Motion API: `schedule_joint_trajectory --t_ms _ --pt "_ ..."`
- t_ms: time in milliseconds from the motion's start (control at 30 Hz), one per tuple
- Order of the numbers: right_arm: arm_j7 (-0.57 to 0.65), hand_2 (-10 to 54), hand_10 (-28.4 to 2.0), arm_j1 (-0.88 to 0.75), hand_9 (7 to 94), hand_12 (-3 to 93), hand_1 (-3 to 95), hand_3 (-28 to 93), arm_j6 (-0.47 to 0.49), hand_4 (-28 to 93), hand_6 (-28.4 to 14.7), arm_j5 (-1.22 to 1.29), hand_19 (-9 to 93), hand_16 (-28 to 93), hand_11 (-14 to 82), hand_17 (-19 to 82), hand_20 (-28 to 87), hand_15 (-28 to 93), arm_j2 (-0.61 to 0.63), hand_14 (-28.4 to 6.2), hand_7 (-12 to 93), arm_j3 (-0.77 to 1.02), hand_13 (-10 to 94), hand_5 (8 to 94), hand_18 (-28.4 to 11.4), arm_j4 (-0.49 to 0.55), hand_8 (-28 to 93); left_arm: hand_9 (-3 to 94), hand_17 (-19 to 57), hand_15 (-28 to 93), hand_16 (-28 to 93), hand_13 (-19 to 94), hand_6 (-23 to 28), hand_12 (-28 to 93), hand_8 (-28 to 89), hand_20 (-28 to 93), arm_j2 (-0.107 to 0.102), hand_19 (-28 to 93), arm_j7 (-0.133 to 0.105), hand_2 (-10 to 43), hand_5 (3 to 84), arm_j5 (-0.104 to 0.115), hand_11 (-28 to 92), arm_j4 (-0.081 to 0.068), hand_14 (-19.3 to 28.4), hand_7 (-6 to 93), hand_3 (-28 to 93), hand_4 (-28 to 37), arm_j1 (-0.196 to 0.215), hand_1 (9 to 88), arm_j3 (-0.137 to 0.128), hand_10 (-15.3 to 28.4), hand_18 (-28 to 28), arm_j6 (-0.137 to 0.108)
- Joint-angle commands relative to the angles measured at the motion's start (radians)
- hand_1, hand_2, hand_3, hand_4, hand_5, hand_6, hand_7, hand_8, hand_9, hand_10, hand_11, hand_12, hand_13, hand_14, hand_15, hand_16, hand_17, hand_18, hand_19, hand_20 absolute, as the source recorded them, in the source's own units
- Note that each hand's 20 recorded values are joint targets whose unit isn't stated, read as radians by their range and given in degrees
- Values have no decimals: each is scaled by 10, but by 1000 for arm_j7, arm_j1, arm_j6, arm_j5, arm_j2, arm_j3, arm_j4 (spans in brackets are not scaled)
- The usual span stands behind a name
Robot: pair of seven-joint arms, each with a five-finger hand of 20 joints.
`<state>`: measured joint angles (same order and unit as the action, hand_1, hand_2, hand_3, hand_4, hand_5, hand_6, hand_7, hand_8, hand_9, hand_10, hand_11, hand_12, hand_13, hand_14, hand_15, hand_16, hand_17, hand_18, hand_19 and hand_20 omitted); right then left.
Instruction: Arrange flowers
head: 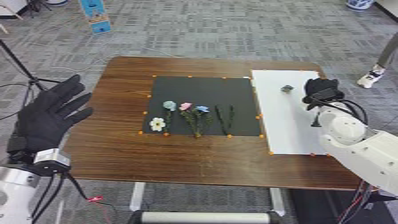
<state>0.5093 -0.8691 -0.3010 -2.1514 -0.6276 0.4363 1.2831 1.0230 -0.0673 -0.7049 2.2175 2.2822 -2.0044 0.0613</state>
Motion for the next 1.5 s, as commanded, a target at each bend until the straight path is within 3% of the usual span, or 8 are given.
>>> schedule_joint_trajectory --t_ms 33,267,733,1067,1500 --pt "46 -95 -33 14 826 543 499 816 -105 -283 37 -173 763 438 270 259 540 691 1 -44 504 35 659 693 -188 123 4 205 -128 158 40 178 28 150 -93 69 7 396 1 -57 253 2 166 9 129 172 676 -283 9 200 -7 103 223 -1" --pt "-35 -95 -34 65 823 549 496 824 -178 -283 35 -114 763 444 273 258 543 699 -54 -48 510 22 652 692 -189 235 5 205 -128 158 40 178 28 150 -93 68 3 396 0 -57 253 3 165 4 129 173 677 -283 -6 200 1 103 223 0" --pt "-153 -95 -35 151 827 525 506 802 -119 -283 39 -17 765 434 269 260 544 701 -246 -45 510 -79 655 696 -188 140 -18 205 -128 157 41 178 28 150 -93 69 2 396 5 -59 253 3 165 1 128 170 679 -283 -14 199 9 103 223 1" --pt "-202 -95 -34 138 834 514 509 795 -49 -283 43 21 766 434 249 261 543 696 -246 -42 509 -124 660 698 -187 162 -24 205 -128 156 40 179 28 151 -92 68 -3 395 10 -58 253 4 164 -5 128 170 675 -283 -22 199 12 102 223 11" --pt "-193 -95 -32 122 840 507 509 791 -43 -283 46 30 766 433 231 262 542 692 -307 -39 504 -144 663 698 -187 111 -28 207 -128 158 40 179 28 150 -93 68 -13 396 14 -57 253 6 165 -13 128 171 674 -283 -33 200 21 103 223 19"
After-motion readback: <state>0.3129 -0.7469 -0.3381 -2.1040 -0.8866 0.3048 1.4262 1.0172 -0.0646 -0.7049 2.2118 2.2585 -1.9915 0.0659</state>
